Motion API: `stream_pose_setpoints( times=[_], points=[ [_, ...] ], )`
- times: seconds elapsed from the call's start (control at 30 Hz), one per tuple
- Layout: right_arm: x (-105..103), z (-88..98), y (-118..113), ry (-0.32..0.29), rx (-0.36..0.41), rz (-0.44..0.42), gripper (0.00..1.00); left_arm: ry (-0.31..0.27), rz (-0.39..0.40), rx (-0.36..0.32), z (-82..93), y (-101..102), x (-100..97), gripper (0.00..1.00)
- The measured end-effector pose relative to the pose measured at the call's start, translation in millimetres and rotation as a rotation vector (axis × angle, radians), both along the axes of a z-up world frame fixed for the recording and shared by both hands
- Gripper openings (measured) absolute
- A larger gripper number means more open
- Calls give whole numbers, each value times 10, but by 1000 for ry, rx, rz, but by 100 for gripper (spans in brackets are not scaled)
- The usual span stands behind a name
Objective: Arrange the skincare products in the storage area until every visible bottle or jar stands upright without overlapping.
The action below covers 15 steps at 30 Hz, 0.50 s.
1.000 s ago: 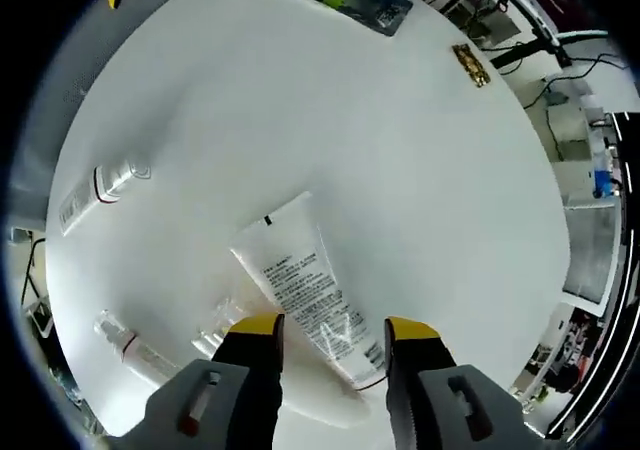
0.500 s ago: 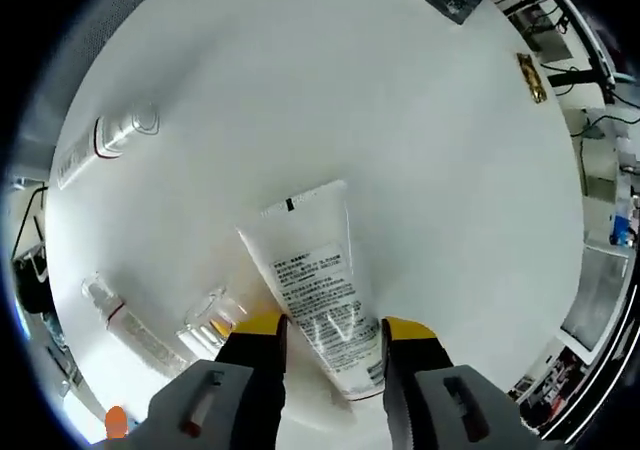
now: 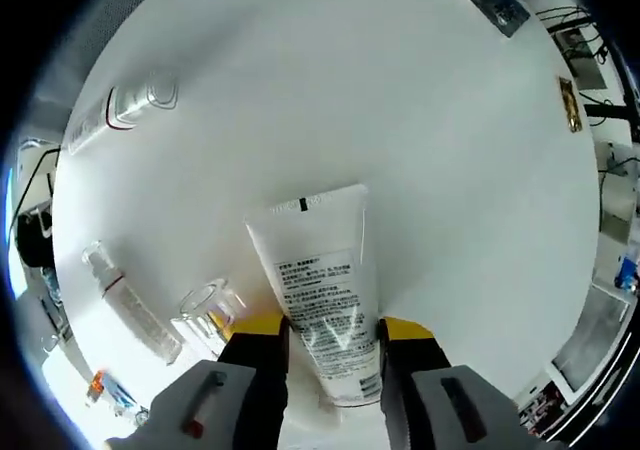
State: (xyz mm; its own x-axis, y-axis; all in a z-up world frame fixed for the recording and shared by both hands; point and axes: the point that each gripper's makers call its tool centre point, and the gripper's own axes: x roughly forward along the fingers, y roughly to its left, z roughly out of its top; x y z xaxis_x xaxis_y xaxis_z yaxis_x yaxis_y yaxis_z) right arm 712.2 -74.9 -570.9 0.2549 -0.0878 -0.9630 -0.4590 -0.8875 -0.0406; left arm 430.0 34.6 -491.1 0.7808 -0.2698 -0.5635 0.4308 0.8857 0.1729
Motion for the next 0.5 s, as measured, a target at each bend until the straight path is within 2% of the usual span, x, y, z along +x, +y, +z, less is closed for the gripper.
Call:
stream_pose_setpoints(
  times=[0.13, 0.37, 0.5],
  points=[
    [9, 15, -8, 19, 16, 4, 30, 0, -3, 0, -1, -4, -3, 78],
    [13, 6, -3, 5, 24, -5, 26, 4, -18, -2, -12, -27, -12, 78],
    [34, 39, 50, -11, 77, -39, 24, 2, -12, 0, -17, 2, -8, 75]
  ],
)
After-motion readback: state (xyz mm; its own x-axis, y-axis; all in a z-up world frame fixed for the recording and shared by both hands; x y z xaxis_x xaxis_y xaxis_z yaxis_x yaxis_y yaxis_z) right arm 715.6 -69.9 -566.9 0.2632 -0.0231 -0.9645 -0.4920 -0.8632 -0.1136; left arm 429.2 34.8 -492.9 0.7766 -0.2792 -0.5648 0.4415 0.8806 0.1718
